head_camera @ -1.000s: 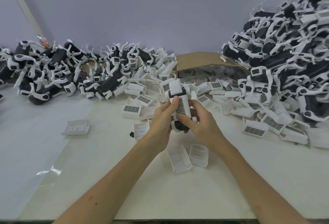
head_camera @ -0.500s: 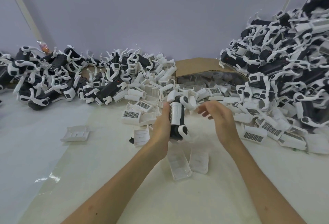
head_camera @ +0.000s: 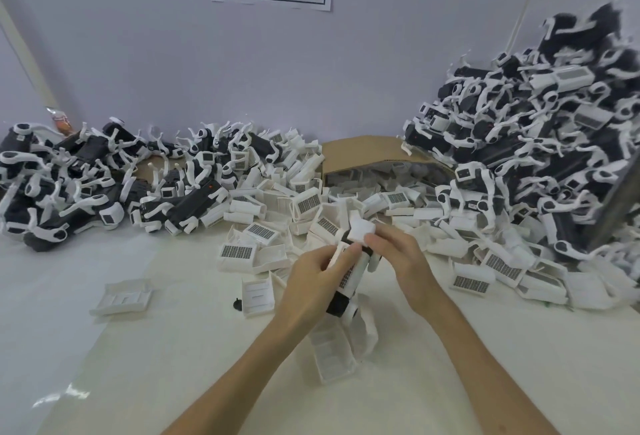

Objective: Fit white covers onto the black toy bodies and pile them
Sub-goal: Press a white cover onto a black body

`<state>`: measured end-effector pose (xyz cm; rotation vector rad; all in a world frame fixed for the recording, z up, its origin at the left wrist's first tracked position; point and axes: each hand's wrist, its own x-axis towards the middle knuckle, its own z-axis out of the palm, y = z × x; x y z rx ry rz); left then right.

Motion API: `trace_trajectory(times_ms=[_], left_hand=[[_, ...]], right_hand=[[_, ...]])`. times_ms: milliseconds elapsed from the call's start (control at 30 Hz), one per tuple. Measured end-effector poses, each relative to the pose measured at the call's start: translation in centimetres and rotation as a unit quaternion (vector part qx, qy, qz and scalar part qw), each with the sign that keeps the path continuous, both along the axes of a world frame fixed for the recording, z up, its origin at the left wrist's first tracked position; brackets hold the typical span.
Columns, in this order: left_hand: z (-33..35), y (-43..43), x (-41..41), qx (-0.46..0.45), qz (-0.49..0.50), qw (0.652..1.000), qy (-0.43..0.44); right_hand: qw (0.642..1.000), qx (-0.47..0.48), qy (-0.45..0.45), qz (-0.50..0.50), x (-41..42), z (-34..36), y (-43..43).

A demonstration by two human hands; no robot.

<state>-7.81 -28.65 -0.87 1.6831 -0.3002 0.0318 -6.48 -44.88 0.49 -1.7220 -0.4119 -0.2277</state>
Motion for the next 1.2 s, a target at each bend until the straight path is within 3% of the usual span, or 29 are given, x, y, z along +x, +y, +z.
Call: trace_trajectory(times_ms=[100, 267, 367, 500, 667, 833, 900, 967, 1033, 1100, 1133, 1200], left_hand=[[0.7, 0.4, 0.2, -0.087, 0.042, 0.994, 0.056], [1.8, 1.9, 0.8, -0.287, 0.069, 0.948, 0.119], [1.8, 2.4, 0.9, -0.339, 0.073, 0.925, 0.157], [1.8, 2.5, 1.0, -0.342, 0.096, 0.919, 0.171], [1.3, 1.5, 1.0, -0.274, 0.158, 0.943, 0.104], [0.8, 2.0, 1.5, -0.284, 0.226, 0.929, 0.074], [0.8, 2.3, 2.0, -0.289, 0.228, 0.926, 0.084], [0.8, 2.1, 2.2, -0.287, 0.216, 0.928, 0.101], [0.7, 1.8, 2.2, -0.284, 0.207, 0.930, 0.108], [0.7, 1.7, 2.2, -0.287, 0.204, 0.929, 0.112], [0.8, 1.8, 2.3, -0.289, 0.199, 0.929, 0.117], [1.2, 1.9, 2.4, -0.293, 0.183, 0.929, 0.129]], right_hand=[[0.999, 0.035, 0.028, -0.024, 0.3, 0.2, -0.8], [0.985, 0.123, 0.115, 0.027, 0.4, 0.4, -1.9], [0.980, 0.131, 0.144, 0.047, 0.4, 0.3, -1.5], [0.970, 0.140, 0.181, 0.082, 0.1, 0.0, -0.7], [0.968, 0.155, 0.193, 0.031, 0.3, 0.1, -0.9], [0.953, 0.209, 0.220, -0.021, 1.6, 3.5, -3.3], [0.954, 0.230, 0.175, -0.073, 3.2, 7.4, -5.2], [0.970, 0.172, 0.062, -0.160, 5.5, 13.5, -8.4], [0.959, 0.174, -0.025, -0.222, 7.9, 20.4, -11.5], [0.938, 0.154, -0.044, -0.306, 9.7, 24.9, -13.9], [0.929, 0.165, -0.029, -0.330, 10.5, 25.7, -14.6], [0.931, 0.097, -0.023, -0.351, 11.0, 24.3, -13.8]])
